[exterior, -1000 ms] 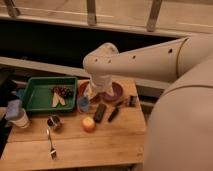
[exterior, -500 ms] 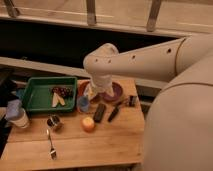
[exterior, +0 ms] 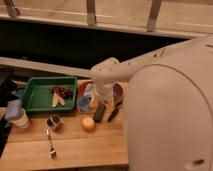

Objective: Place eraser in tray

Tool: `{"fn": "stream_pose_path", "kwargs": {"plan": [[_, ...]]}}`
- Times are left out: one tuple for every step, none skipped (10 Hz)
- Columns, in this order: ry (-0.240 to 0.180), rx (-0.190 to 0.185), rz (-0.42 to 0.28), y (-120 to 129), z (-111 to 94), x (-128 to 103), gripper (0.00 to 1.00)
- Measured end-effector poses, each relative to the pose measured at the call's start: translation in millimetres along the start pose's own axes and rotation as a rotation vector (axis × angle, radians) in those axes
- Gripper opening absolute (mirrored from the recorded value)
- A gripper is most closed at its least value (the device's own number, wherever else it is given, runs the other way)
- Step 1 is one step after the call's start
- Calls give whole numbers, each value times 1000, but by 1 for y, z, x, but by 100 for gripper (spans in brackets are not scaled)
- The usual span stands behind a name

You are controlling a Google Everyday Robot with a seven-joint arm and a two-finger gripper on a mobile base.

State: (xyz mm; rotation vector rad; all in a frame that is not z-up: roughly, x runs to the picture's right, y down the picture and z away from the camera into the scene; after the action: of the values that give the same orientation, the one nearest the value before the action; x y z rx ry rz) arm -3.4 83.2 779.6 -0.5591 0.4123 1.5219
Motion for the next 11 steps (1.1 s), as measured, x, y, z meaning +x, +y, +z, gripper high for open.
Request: {"fn": "stream_pose_path", "kwargs": {"plan": [[20, 0, 8, -2, 12, -5, 70], [35, -6, 19, -6, 21, -14, 70], [54, -8, 23, -12, 29, -24, 70], [73, -24, 27, -17, 38, -34, 70], [87, -41, 31, -22, 46, -42, 70], [95, -51, 37, -27, 50, -46, 70], [96, -52, 37, -27, 51, -47, 70], [97, -50, 33, -25, 51, -46, 70], [96, -44, 30, -25, 51, -45, 70], [87, -22, 28, -24, 50, -42, 70], [84, -18, 24, -16, 52, -38, 70]]}}
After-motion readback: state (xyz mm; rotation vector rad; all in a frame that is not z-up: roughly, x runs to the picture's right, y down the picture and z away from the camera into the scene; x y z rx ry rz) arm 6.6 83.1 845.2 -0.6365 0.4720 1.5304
